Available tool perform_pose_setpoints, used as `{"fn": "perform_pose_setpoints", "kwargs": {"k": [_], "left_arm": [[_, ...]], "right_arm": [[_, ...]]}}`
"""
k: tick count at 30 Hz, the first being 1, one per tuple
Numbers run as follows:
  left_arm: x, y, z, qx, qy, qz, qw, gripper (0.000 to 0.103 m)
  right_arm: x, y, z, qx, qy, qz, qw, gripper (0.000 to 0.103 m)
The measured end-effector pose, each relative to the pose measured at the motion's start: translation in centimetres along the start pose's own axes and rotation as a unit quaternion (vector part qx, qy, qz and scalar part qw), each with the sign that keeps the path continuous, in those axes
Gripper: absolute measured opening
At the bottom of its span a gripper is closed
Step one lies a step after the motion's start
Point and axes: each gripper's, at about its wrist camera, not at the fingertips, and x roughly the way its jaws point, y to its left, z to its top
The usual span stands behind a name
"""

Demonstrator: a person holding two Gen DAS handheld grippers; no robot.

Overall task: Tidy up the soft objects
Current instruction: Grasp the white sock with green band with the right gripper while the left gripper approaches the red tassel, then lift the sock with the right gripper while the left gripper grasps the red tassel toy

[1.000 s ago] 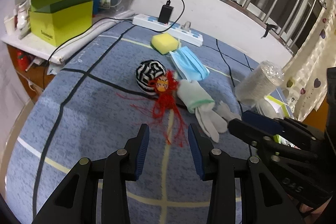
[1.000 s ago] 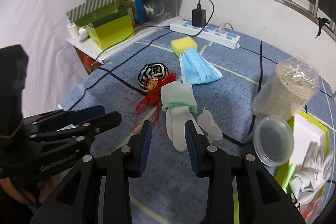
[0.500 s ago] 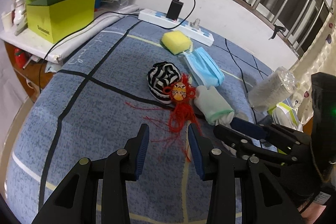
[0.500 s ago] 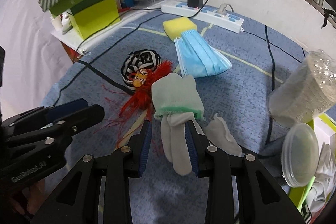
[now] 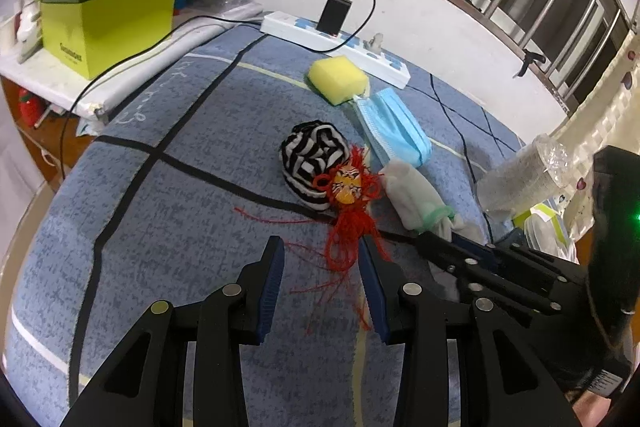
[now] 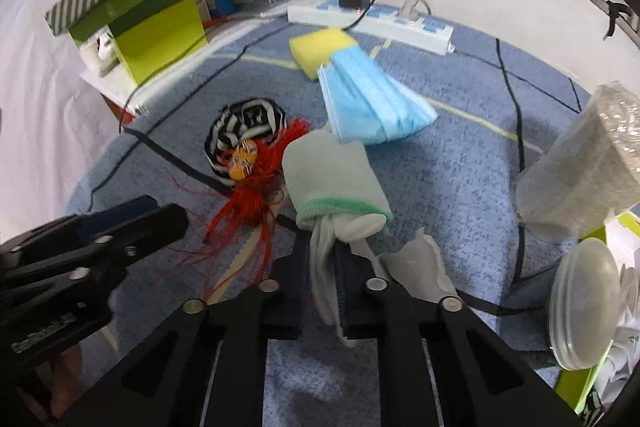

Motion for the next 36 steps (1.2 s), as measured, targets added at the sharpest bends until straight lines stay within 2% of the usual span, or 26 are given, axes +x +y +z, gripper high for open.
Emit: {"fn": "perform_pose_setpoints", "kwargs": {"k": [14, 17, 18, 20, 21, 24, 36], "left_arm": [[3.9, -3.4, 1.3, 0.044, 0.017, -0.006, 0.9989, 0.037], [4.8, -4.0, 1.2, 0.06, 0.024, 0.013, 0.9979, 0.036], [4.9, -4.1, 1.2, 0.061, 0.023, 0.017, 0.9977, 0.034], [4.9, -4.0, 1.3, 0.062, 0.02, 0.032, 0.9974, 0.023], [4.9, -3.8, 1.3, 0.061, 0.02, 0.04, 0.9971, 0.015], [4.7, -3.4, 1.3, 0.052, 0.02, 0.037, 0.9977, 0.009], [0.1, -3.7, -0.5, 0.049, -0.007, 0.03, 0.9983, 0.008]], "right_arm": [[-6.2, -0.9, 0.3, 0.014, -0.075, 0.022, 0.997, 0.007], [-7.0, -1.2, 0.3, 0.015, -0.084, 0.024, 0.996, 0.007], [-7.1, -1.3, 0.3, 0.016, -0.086, 0.026, 0.996, 0.007], [-7.4, -1.4, 0.1, 0.018, -0.089, 0.028, 0.995, 0.007], [-7.4, -1.5, 0.1, 0.019, -0.09, 0.029, 0.995, 0.007], [-7.7, -1.6, -0.1, 0.02, -0.093, 0.035, 0.995, 0.007], [-11.0, -2.0, -1.2, 0.016, -0.122, 0.053, 0.991, 0.007]]}}
